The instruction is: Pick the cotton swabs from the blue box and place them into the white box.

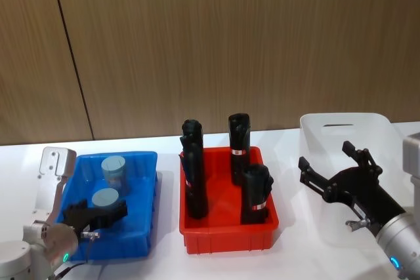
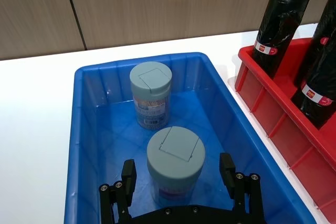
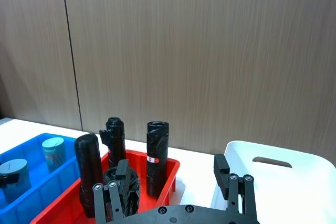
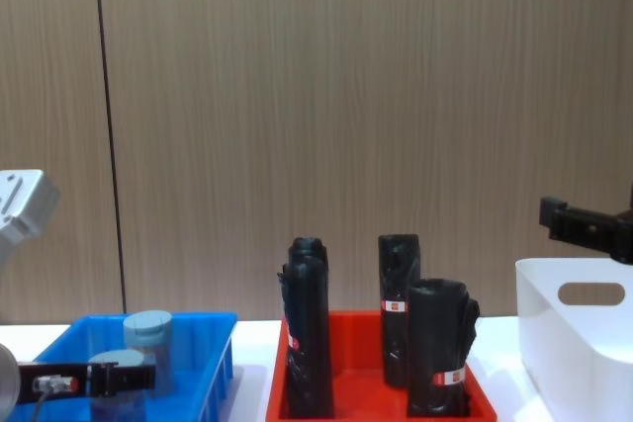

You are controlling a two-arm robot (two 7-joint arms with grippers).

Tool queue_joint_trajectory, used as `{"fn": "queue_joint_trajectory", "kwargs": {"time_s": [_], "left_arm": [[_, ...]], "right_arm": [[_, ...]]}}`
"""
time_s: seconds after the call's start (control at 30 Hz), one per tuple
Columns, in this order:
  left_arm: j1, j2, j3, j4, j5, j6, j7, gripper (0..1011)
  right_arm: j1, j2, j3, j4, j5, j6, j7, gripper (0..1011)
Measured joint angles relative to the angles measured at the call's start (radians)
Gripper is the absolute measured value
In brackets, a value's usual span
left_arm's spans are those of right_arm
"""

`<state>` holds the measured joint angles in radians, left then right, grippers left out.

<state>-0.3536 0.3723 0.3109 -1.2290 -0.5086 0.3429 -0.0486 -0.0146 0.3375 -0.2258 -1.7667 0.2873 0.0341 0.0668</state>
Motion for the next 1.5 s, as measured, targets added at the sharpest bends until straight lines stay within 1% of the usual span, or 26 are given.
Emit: {"fn": "queue_joint_trajectory", "kwargs": {"time_s": [0.27,0.4,0.5,0.53,0.57,0.63,0.7,0.87,1.13,1.3,1.5], "left_arm": [[-0.041,-0.014,0.002,0.058,0.04,0.008,-0.04,1004],[-0.059,-0.02,0.003,0.08,0.056,0.014,-0.054,917],[-0.068,-0.024,0.003,0.094,0.065,0.015,-0.06,870],[-0.072,-0.025,0.004,0.1,0.068,0.015,-0.063,816],[-0.073,-0.026,0.004,0.103,0.069,0.015,-0.063,809],[-0.076,-0.027,0.004,0.107,0.072,0.015,-0.065,728],[-0.079,-0.029,0.004,0.111,0.075,0.014,-0.066,679],[-0.081,-0.03,0.004,0.112,0.081,0.01,-0.068,665],[-0.069,-0.024,0.002,0.083,0.091,-0.022,-0.073,665],[-0.05,-0.012,-0.001,0.035,0.103,-0.055,-0.088,665],[-0.024,0.009,-0.005,-0.034,0.122,-0.088,-0.125,665]], "right_arm": [[0.0,0.0,0.0,0.0,0.0,0.0,0.0,1001],[0.0,0.0,0.0,0.0,0.0,0.0,0.0,1001],[0.0,0.0,0.0,0.0,0.0,0.0,0.0,1001],[0.0,0.0,0.0,0.0,0.0,0.0,0.0,1001],[0.0,0.0,0.0,0.0,0.0,0.0,0.0,1001],[0.0,0.0,0.0,0.0,0.0,0.0,0.0,1001],[0.0,0.0,0.0,0.0,0.0,0.0,0.0,1002],[0.0,0.0,0.0,0.0,0.0,0.0,0.0,1002],[0.0,0.0,0.0,0.0,0.0,0.0,0.0,1001],[0.0,0.0,0.0,0.0,0.0,0.0,0.0,1001],[0.0,0.0,0.0,0.0,0.0,0.0,0.0,1002]]}}
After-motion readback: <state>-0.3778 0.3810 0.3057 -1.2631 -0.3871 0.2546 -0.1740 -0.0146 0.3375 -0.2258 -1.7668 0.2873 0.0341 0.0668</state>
